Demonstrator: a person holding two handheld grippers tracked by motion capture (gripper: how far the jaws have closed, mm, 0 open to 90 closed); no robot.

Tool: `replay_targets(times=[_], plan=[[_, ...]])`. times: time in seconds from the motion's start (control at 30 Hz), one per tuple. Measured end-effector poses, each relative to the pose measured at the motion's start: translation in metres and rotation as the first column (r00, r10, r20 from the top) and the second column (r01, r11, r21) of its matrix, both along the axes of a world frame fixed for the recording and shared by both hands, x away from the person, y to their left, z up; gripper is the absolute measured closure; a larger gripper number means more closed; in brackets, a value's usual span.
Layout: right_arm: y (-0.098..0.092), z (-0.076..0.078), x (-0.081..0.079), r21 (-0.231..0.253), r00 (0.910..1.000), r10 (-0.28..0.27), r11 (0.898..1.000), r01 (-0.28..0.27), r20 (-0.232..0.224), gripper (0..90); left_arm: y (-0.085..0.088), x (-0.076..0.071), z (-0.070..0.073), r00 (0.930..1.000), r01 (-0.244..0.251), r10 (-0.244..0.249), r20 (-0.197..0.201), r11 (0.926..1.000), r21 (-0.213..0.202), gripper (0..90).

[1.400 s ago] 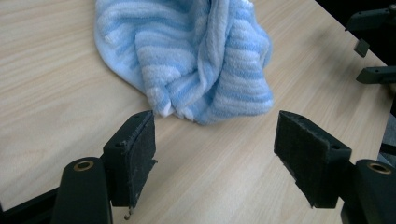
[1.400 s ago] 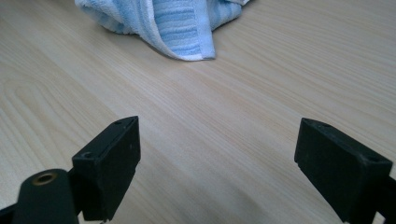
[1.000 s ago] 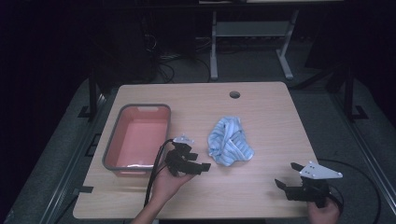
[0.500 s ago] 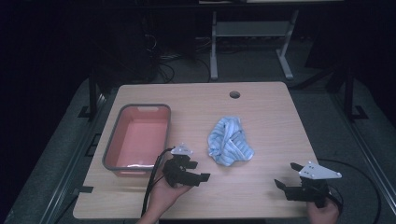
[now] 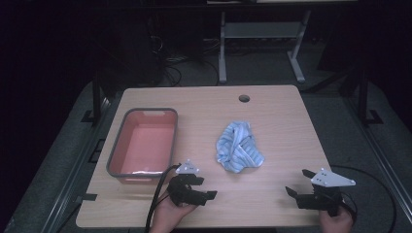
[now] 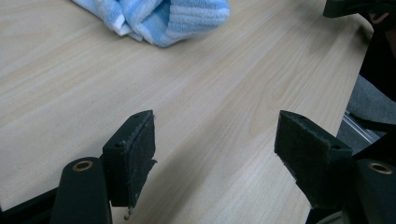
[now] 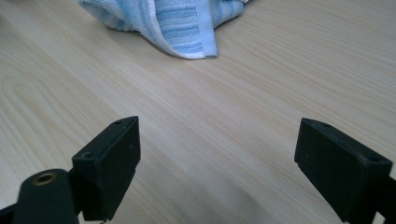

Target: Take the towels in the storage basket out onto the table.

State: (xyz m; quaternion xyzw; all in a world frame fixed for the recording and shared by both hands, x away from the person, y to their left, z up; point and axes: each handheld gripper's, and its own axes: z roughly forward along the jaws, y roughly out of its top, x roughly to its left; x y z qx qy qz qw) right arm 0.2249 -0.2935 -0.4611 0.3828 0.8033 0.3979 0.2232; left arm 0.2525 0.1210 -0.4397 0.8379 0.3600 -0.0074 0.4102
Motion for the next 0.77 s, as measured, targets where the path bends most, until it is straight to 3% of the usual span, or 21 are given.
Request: replay_targets(times=[0.17, 0.37, 0.77], plan=[[0.0001, 0.0004, -0.0007, -0.001, 1.0, 0.005, 1.0, -0.005, 0.0, 13.8, -0.0001, -0.0029, -0.0065, 1.0, 0.0, 0.0, -0.002, 0.9999, 0.012, 28.1], [0.0017, 0.0004, -0.0033, 0.004, 1.0, 0.009, 1.0, -0.009, -0.001, 13.8, -0.0009, -0.0058, -0.0078, 0.9997, 0.001, -0.002, 0.022, 0.9999, 0.012, 27.6], [0.0028, -0.0004, -0.0046, 0.012, 0.9996, 0.026, 1.0, -0.026, -0.007, 13.8, 0.0002, -0.0066, -0.0093, 0.9995, 0.004, -0.005, 0.03, 0.9999, 0.011, 27.3]])
